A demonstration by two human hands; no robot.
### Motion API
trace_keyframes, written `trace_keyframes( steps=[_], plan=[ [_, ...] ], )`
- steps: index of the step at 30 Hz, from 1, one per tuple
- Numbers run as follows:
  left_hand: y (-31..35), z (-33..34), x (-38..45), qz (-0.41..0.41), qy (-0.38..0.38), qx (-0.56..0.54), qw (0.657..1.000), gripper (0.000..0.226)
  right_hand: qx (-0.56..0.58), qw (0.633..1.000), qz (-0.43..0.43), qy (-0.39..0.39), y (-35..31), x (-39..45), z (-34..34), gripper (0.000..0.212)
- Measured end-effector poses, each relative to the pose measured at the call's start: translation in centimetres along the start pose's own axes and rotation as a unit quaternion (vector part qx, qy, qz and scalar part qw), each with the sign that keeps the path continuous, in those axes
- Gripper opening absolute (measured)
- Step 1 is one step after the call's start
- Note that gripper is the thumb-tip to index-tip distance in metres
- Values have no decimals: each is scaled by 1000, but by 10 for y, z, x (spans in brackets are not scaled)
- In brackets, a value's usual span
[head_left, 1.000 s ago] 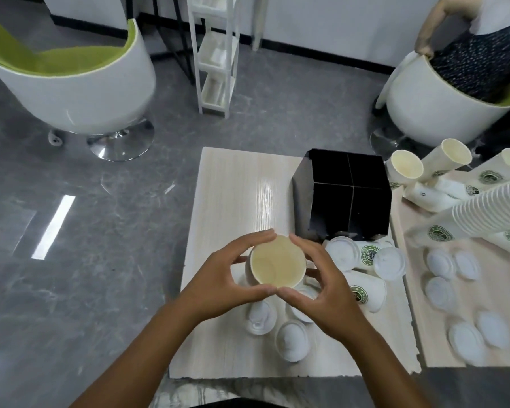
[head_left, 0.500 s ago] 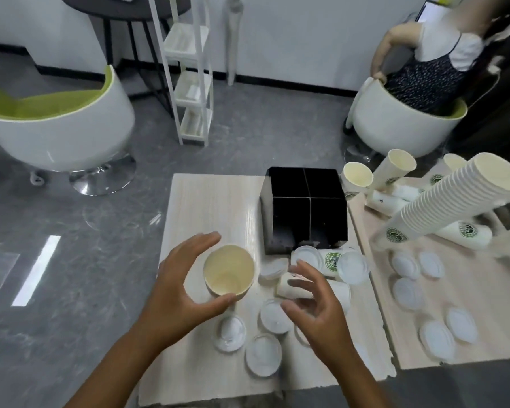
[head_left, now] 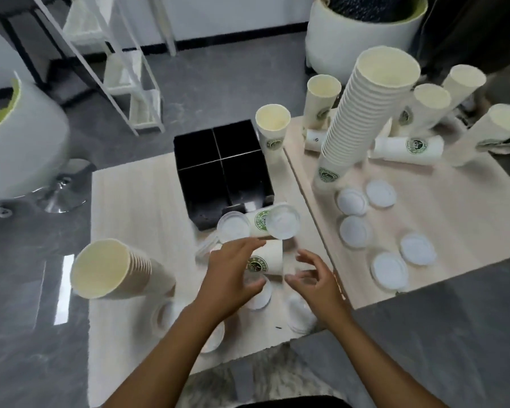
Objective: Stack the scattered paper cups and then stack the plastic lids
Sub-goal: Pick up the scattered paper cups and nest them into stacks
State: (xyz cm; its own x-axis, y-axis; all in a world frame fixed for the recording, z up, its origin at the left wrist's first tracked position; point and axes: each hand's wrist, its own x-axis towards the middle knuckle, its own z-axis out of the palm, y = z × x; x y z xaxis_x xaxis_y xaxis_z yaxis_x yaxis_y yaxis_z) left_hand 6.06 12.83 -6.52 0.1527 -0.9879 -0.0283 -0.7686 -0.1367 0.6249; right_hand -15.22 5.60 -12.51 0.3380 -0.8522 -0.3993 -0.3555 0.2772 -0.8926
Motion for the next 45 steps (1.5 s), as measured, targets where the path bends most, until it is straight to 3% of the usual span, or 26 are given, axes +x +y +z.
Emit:
trace_keyframes(
  steps=[5, 12, 17, 24, 33, 45],
  plan=[
    [-4, 37, 38, 0, -121, 113, 986, 78, -26, 997, 14, -67, 24, 28, 3, 72],
    [-9, 53, 58, 19, -149, 159, 976, 87, -23, 995, -3, -102, 22, 44, 7, 85],
    [0, 36, 55, 31, -100, 82, 991, 89, -9, 992, -17, -125, 1, 41, -7, 97],
    [15, 10, 32, -35, -44, -34, 998, 94, 11, 988, -46, -148, -39, 22, -16, 102],
    [29, -36, -9, -76, 45, -163, 983, 82, -9, 981, -122, -150, -89, -7, -7, 86],
    [49, -177, -95, -33, 224, -225, 948, 92, -11, 944, -283, -167, -231, -79, 59, 80]
  ],
)
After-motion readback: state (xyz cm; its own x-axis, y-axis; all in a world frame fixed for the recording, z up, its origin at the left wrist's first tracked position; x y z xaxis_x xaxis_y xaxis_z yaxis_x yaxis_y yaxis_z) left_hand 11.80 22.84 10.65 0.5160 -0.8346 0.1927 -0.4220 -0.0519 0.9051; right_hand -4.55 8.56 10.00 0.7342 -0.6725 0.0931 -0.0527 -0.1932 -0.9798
